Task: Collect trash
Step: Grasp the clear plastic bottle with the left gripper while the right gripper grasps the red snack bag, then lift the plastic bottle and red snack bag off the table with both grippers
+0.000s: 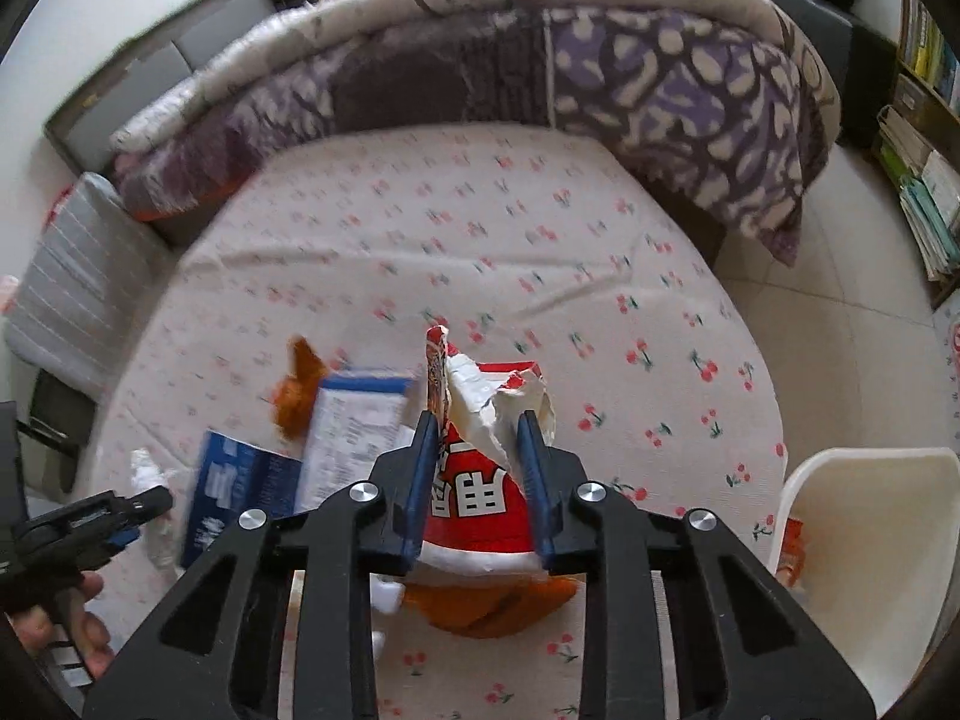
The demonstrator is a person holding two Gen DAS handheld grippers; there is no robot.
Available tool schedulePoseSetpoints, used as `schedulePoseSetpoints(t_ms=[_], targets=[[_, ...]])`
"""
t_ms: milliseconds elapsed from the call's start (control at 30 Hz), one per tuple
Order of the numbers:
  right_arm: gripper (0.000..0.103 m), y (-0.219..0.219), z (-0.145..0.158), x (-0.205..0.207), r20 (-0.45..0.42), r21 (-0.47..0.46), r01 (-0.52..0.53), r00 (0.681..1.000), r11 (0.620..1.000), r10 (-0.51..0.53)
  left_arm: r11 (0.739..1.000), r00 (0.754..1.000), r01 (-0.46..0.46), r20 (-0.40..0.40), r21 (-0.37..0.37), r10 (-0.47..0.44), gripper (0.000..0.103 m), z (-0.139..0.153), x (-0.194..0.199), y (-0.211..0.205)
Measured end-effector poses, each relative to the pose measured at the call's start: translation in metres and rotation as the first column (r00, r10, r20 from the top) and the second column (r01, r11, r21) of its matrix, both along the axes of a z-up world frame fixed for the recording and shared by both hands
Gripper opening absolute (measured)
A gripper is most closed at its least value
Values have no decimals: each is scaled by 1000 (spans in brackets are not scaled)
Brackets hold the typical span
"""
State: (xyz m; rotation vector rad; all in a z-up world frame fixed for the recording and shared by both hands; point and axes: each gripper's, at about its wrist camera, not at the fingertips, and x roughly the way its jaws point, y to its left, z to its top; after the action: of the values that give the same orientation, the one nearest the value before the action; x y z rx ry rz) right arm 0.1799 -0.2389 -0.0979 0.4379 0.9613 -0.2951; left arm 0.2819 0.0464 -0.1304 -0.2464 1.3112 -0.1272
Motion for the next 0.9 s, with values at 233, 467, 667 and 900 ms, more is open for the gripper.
schedulePoseSetpoints(t_ms=[233, 467, 667, 900], targets=[[26, 10, 34, -8, 112, 4, -32, 993, 999, 31, 999, 996, 4, 88, -45, 0, 37, 28, -4, 0], [26, 4, 48, -17, 166, 36, -20, 986, 999, 14, 999, 985, 21, 171, -36, -14, 37, 52, -15, -14], [26, -2, 54, -27, 179, 3, 16, 984, 1000, -16, 998, 969, 55, 240, 0, -54, 37, 66, -25, -33], [26, -16, 58, -39, 178, -15, 50, 983, 999, -46, 994, 949, 101, 296, 37, -108, 37, 77, -37, -57]])
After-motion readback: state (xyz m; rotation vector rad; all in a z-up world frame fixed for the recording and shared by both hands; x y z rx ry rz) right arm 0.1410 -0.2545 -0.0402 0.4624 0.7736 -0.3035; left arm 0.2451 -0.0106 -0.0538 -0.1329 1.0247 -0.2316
